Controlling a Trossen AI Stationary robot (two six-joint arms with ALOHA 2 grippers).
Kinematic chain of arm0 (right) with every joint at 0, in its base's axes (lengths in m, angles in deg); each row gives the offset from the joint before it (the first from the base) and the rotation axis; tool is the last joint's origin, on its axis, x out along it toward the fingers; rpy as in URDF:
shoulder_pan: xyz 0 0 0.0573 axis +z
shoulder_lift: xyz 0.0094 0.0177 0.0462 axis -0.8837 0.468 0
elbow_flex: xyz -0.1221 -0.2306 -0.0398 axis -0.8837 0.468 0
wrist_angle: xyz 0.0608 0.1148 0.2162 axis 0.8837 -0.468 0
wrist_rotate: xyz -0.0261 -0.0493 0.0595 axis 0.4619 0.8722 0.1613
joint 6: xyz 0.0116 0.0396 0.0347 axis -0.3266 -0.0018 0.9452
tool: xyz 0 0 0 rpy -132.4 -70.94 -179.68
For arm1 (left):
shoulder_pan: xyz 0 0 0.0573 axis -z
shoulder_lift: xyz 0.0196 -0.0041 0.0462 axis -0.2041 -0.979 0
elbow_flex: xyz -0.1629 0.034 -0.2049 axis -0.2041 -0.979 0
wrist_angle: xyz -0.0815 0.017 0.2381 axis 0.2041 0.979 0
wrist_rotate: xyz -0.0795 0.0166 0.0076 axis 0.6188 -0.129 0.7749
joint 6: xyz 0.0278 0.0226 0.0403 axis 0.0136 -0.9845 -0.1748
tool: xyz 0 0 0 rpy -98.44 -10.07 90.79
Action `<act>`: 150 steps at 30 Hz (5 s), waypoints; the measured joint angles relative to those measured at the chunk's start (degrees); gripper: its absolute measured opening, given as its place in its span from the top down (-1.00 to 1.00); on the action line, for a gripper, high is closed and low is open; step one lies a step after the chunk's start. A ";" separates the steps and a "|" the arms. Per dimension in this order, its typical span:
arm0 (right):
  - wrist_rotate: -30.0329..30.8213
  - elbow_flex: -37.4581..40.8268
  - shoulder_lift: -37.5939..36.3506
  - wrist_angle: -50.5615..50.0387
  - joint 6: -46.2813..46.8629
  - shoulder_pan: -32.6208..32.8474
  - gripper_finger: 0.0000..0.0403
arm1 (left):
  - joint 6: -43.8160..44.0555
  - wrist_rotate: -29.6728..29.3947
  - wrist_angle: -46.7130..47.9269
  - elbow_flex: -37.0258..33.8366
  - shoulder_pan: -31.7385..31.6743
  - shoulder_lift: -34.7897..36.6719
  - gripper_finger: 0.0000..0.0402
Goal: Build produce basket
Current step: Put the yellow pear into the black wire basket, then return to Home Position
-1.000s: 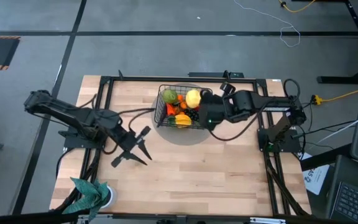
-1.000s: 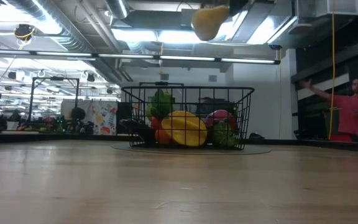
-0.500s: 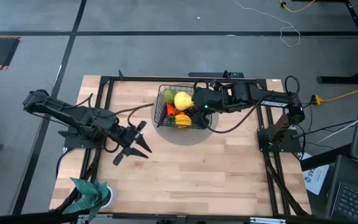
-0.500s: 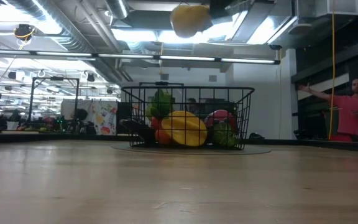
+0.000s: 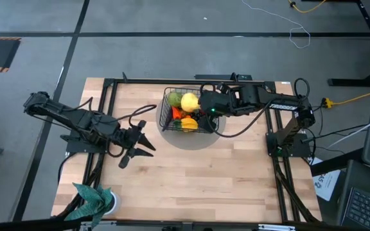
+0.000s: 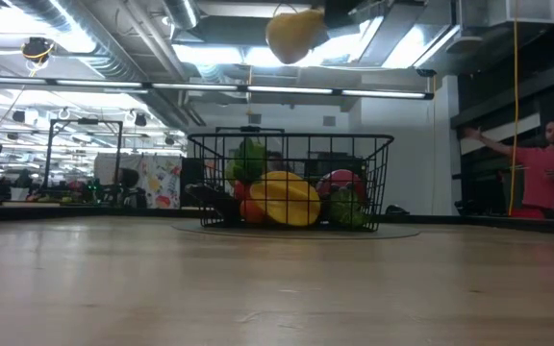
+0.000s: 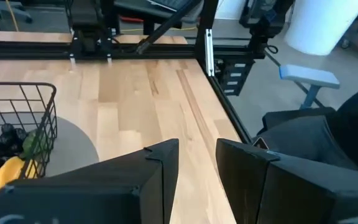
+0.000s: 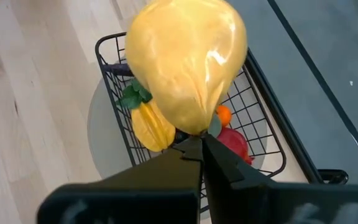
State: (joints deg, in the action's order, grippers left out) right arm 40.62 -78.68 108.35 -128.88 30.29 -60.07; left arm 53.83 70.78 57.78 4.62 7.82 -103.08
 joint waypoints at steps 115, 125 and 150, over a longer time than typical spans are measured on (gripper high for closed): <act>21.75 12.33 -14.54 -14.95 26.09 38.47 0.41 | -2.06 -19.25 6.98 -32.04 0.94 52.04 0.52; 22.08 20.38 -18.96 -14.21 35.69 38.45 0.41 | -5.55 -16.21 -12.36 -43.35 0.94 52.02 0.52; 23.03 59.58 -35.08 19.30 36.24 38.43 0.41 | -6.47 -13.87 -12.52 -45.11 0.94 52.02 0.52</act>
State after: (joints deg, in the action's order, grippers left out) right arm 63.65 -19.11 73.27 -109.58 66.53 -21.64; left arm 47.36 56.91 45.26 -40.49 8.76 -51.06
